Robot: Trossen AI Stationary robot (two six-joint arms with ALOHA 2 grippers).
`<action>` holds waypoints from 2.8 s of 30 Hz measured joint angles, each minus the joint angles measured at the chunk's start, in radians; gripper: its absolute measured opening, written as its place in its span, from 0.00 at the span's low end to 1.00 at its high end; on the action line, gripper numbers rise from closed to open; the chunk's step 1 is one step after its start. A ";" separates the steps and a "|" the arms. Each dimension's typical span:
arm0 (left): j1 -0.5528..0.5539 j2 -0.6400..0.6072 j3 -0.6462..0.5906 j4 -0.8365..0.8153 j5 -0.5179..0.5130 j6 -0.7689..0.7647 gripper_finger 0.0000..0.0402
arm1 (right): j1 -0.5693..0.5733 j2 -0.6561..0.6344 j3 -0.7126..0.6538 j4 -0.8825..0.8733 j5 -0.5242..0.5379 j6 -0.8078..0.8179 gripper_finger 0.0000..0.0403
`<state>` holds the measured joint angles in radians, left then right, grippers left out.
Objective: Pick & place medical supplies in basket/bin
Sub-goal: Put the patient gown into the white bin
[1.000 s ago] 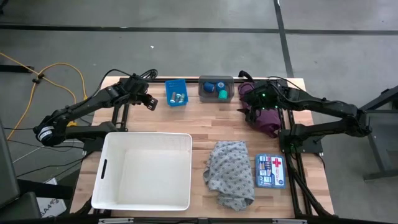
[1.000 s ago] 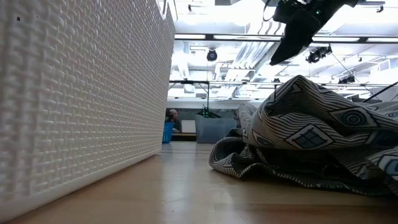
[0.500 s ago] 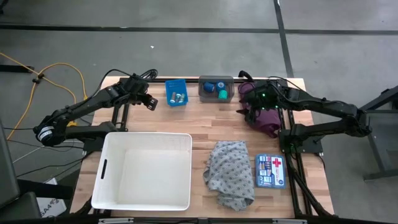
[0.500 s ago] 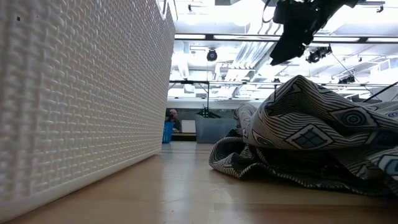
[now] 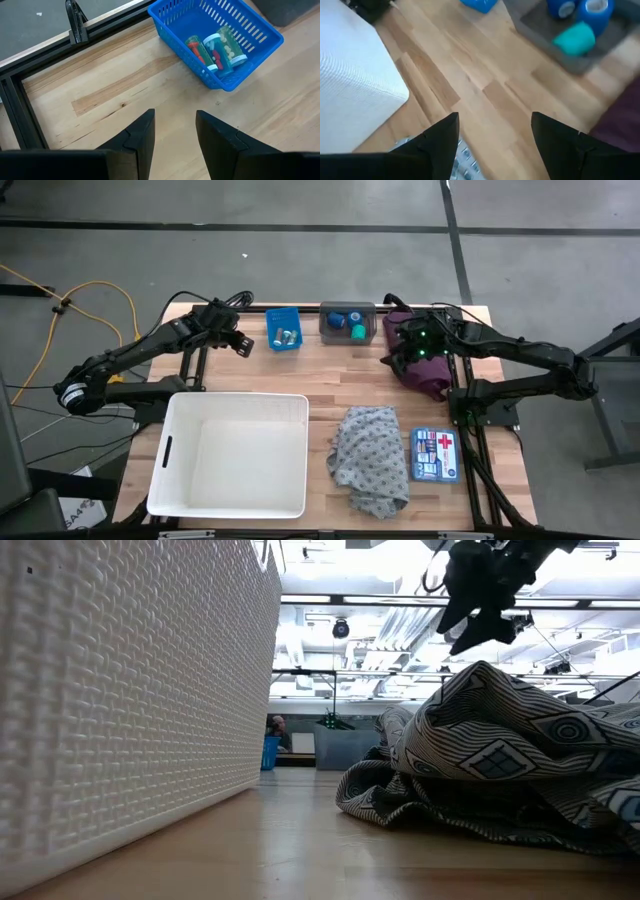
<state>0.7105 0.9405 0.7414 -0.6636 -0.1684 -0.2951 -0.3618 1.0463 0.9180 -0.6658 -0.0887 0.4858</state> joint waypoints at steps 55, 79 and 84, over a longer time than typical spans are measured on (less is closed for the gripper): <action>0.000 0.000 0.000 0.000 0.000 0.000 0.34 | 0.120 0.007 0.000 -0.136 -0.077 0.576 0.59; 0.000 0.000 0.000 0.039 0.000 0.000 0.34 | 0.120 0.087 0.000 -0.163 -0.157 0.626 0.95; 0.000 0.000 0.000 0.038 0.000 0.000 0.34 | 0.120 0.087 0.000 -0.214 -0.231 0.713 0.95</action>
<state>0.7101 0.9405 0.7414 -0.6254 -0.1682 -0.2951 -0.2417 1.1331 0.9180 -0.8798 -0.3201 1.1989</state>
